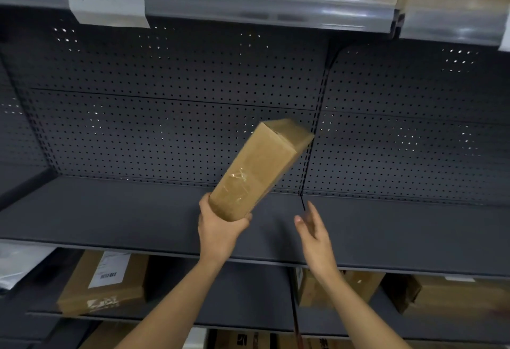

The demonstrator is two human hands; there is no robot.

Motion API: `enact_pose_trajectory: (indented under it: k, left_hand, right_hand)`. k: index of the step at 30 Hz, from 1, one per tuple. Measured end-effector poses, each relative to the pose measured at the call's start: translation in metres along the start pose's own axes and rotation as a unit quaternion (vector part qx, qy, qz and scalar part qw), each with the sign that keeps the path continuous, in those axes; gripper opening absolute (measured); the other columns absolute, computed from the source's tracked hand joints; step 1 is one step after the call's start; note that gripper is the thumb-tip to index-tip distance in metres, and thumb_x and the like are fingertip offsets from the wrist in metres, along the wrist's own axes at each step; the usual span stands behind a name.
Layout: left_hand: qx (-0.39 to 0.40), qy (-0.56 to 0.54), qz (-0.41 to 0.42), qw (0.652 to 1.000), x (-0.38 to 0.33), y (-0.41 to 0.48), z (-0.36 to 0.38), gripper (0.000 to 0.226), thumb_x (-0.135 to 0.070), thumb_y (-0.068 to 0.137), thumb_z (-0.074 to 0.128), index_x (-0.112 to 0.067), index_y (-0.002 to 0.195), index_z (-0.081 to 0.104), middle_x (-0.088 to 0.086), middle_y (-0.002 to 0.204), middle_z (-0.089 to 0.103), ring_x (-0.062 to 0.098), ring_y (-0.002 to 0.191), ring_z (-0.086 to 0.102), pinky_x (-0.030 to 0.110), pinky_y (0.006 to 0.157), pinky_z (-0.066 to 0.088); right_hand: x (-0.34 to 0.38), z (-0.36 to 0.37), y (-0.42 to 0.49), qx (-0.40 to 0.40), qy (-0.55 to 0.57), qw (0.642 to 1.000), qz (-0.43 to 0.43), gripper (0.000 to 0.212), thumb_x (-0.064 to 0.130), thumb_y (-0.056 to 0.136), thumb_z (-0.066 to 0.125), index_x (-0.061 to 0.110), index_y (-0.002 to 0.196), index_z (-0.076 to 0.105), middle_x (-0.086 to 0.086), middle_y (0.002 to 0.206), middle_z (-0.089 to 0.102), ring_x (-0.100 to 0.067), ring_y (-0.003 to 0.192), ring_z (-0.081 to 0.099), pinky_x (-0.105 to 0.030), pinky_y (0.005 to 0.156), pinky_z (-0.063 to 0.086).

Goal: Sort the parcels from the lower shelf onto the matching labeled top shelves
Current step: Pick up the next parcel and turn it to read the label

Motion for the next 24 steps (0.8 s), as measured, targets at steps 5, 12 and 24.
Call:
enact_pose_trajectory:
  k: [5,12,24]
  left_hand:
    - [0.039,-0.114,-0.098,0.988,-0.001,-0.012,0.02,0.097,-0.044,0.054,0.092,-0.031,0.134,0.039,-0.011,0.115,0.064,0.014,0.107,0.065,0.04,0.094,0.056]
    - [0.128,-0.288,-0.191,0.93,-0.005,-0.039,0.044,0.068,-0.016,0.075,0.086,-0.016,0.13,0.044,0.008,0.121,0.07,0.021,0.105,0.072,0.04,0.081,0.062]
    - [0.278,-0.269,-0.271,0.881,-0.009,-0.053,0.043,0.092,-0.055,0.069,0.079,-0.028,0.144,0.034,0.015,0.137,0.059,0.037,0.116,0.064,0.049,0.097,0.055]
  right_hand:
    - [-0.011,0.01,-0.002,0.026,0.063,0.993,0.099,0.072,0.039,0.099,0.058,0.025,0.16,0.022,0.0,0.164,0.031,-0.022,0.149,0.034,-0.037,0.119,0.031]
    - [-0.018,0.021,0.002,0.085,0.26,0.941,0.201,0.051,0.048,0.1,0.05,0.026,0.146,0.05,-0.008,0.141,0.064,-0.029,0.132,0.057,-0.048,0.112,0.043]
    - [0.003,0.017,0.0,0.059,0.387,0.913,0.115,0.038,0.036,0.104,0.047,0.023,0.139,0.052,-0.014,0.137,0.066,-0.032,0.127,0.061,-0.054,0.105,0.049]
Point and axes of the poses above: each hand's wrist, its own y-axis towards the middle knuckle, its own z-axis out of the palm, x = y × z, the point moved 2 cm from there along y, towards the middle knuckle
